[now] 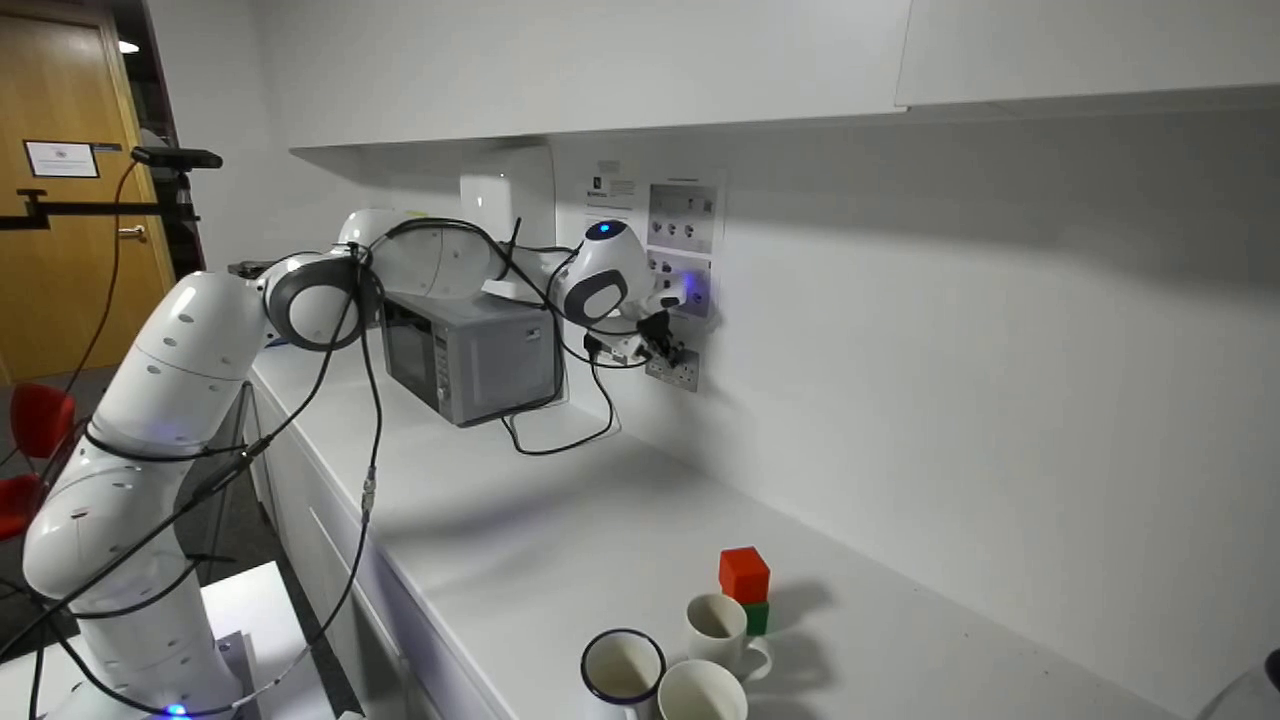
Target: Flip the switch of the socket on the right
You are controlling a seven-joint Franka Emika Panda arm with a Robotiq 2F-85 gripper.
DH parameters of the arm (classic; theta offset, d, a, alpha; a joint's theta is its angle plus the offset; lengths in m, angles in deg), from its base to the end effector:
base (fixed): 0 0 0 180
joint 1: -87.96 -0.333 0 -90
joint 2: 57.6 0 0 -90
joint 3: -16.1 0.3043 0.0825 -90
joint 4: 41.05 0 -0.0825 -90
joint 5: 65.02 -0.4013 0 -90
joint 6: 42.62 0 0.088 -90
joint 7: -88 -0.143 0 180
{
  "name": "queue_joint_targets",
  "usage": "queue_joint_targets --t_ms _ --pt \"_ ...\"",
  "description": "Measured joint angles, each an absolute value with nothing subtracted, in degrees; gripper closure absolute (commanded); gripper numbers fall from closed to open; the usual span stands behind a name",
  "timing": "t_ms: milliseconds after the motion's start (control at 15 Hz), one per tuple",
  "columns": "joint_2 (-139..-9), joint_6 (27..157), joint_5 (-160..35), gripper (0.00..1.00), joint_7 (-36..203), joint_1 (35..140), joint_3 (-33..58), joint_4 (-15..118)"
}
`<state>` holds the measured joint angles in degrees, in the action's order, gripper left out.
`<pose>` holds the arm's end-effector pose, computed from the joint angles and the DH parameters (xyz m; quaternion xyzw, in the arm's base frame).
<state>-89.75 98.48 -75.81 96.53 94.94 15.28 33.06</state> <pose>0.7877 -0.1012 0.4468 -0.9505 0.0439 -0.3058 0.0318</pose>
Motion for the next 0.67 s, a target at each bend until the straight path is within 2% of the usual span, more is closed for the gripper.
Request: queue_joint_targets --t_ms 333,667 --pt "-85.1 92.9 -75.8 1.00 97.2 97.7 15.1 36.5" --pt "-77.8 81.3 -77.0 1.00 98.9 100.5 14.8 42.0"
